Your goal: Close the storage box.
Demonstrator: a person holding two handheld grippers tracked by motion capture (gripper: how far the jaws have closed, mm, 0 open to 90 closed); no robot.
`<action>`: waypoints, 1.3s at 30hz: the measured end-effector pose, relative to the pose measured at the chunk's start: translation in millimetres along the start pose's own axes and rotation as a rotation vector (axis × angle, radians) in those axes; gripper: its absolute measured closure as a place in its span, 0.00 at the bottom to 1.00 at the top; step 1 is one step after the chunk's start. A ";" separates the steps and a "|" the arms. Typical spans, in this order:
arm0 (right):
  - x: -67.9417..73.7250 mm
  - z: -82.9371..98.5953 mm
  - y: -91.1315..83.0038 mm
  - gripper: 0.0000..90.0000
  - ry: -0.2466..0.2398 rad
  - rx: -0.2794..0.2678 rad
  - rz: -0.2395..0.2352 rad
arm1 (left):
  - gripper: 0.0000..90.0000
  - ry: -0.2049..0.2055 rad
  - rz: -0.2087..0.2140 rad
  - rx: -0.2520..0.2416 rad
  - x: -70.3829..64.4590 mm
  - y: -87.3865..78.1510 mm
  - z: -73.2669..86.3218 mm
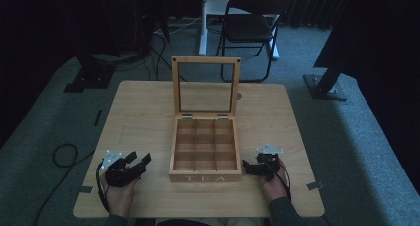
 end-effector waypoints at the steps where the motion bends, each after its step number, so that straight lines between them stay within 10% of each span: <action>1: 0.0 0.0 0.0 0.13 0.000 0.000 0.000 | 0.40 0.003 0.000 0.001 -0.2 0.3 -0.1; 39: 1.3 0.6 -0.8 0.13 -0.006 -0.002 -0.005 | 0.44 0.093 0.064 0.057 -20.1 14.8 -21.1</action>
Point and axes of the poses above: each handheld gripper's, and its own axes: y roughly forward along the jaws, z roughly out of its underside, x roughly to its left, the point moved 10 cm from there along y, roughly forward along the jaws, and after that the axes turned 6 degrees about z, right-handed, at the moved point
